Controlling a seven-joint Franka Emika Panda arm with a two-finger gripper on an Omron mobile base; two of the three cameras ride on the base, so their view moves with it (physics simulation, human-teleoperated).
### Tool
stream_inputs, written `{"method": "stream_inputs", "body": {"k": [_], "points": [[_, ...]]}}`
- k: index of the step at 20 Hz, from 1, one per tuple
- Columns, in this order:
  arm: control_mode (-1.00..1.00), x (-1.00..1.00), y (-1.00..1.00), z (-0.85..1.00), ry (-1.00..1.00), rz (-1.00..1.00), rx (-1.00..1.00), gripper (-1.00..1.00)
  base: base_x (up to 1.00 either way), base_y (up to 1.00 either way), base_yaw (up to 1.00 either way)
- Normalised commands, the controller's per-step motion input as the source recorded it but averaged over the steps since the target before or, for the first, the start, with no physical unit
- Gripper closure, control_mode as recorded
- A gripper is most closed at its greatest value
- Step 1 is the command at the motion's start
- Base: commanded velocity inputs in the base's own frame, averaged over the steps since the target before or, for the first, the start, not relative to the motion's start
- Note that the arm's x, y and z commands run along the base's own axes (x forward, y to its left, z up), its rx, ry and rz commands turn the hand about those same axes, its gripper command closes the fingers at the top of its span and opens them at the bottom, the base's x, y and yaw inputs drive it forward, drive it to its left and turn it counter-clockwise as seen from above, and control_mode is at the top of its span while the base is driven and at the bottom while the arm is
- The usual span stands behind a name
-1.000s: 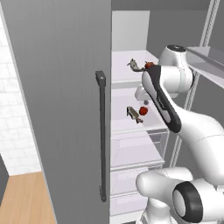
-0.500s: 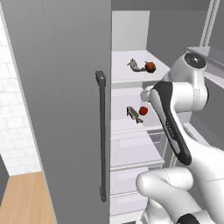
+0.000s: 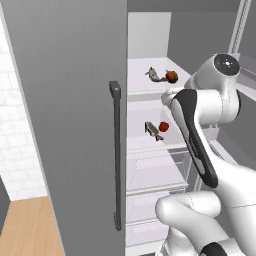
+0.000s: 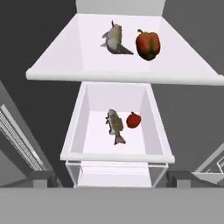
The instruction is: Place one bell pepper and one fish in each tupperware on the nearby counter, to pack two identical lunches.
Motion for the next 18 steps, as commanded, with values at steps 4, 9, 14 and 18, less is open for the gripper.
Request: {"method": "stream_inputs", "body": {"k": [4,9,14,18], "points": [[-1.0,0.17,-0.26,0.27,0.02,-0.18,0.05,-1.0,0.0,0.0,0.0],[-1.0,0.22,-0.08,0.04,0.0,-0.16,0.01,-1.0,0.0,0.0,0.0],[-1.0,0.39,-0.18,0.0,0.0,-0.08,0.0,-1.0,0.0,0.0,0.0],[-1.0,0.54,-0.11,-0.02,0.0,-0.01,0.0,-1.0,0.0,0.0,0.0]]}}
